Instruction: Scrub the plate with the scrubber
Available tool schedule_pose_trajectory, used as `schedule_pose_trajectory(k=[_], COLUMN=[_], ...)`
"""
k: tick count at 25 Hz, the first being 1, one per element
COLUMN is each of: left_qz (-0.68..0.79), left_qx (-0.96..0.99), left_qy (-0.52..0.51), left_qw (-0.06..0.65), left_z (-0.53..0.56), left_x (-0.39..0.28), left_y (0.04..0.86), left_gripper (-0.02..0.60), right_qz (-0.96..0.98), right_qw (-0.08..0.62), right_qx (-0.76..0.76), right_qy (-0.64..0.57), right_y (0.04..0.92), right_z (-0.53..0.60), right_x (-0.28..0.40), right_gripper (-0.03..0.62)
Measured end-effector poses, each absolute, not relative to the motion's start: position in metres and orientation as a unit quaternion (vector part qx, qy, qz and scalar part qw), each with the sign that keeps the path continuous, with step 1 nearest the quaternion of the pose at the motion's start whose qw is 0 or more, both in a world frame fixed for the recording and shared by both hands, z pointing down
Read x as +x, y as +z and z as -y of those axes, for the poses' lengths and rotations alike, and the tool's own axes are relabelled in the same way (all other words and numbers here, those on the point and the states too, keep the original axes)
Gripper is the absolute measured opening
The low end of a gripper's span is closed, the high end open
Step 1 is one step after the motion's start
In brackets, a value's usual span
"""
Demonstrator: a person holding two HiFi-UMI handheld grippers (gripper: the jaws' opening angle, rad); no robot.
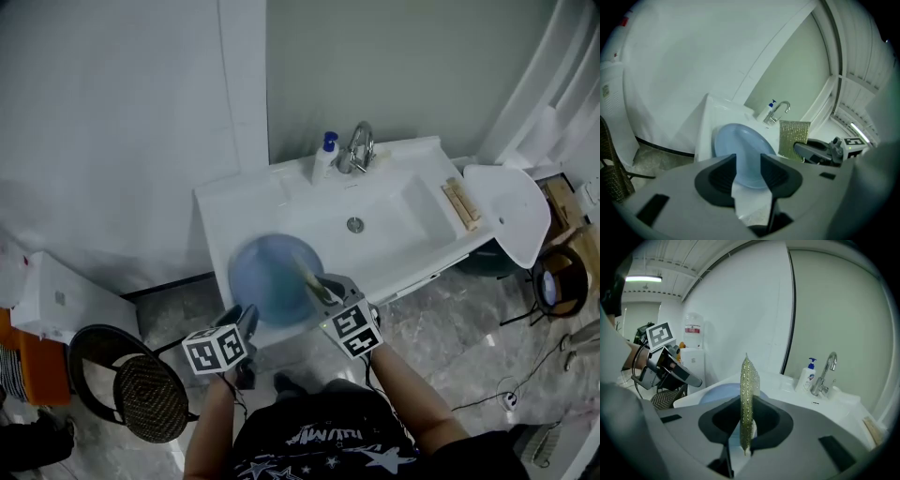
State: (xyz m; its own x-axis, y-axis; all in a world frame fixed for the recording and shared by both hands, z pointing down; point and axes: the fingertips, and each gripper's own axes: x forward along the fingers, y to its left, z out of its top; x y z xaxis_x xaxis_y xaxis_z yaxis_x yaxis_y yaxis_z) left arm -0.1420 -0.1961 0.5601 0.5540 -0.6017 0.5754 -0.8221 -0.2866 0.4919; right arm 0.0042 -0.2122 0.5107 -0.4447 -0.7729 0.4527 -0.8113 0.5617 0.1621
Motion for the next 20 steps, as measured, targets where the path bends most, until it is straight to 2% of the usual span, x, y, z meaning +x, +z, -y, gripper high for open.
schedule_pose_trajectory(k=[5, 14, 20], left_qz=[0.454, 0.483, 0.486], left_qx=[0.799, 0.797, 0.798], left_qy=[0.135, 0.122, 0.102], left_qw=[0.369, 0.341, 0.342], left_z=[0.183, 0.131, 0.087], left_x=[-0.13, -0.098, -0.078], left_y=[0.55, 0.534, 0.531], left_gripper=[0.121, 0.048, 0.037], right_qz=[0.861, 0.866, 0.877], right_qw=[0.204, 0.199, 0.196], right_qx=[0.466, 0.457, 0.437], right_qy=[0.026, 0.039, 0.041], right_y=[0.497, 0.501, 0.503], right_z=[0.197, 0.138, 0.091], right_x=[0.012, 0.048, 0.059], right_gripper=[0.072, 0.072, 0.072])
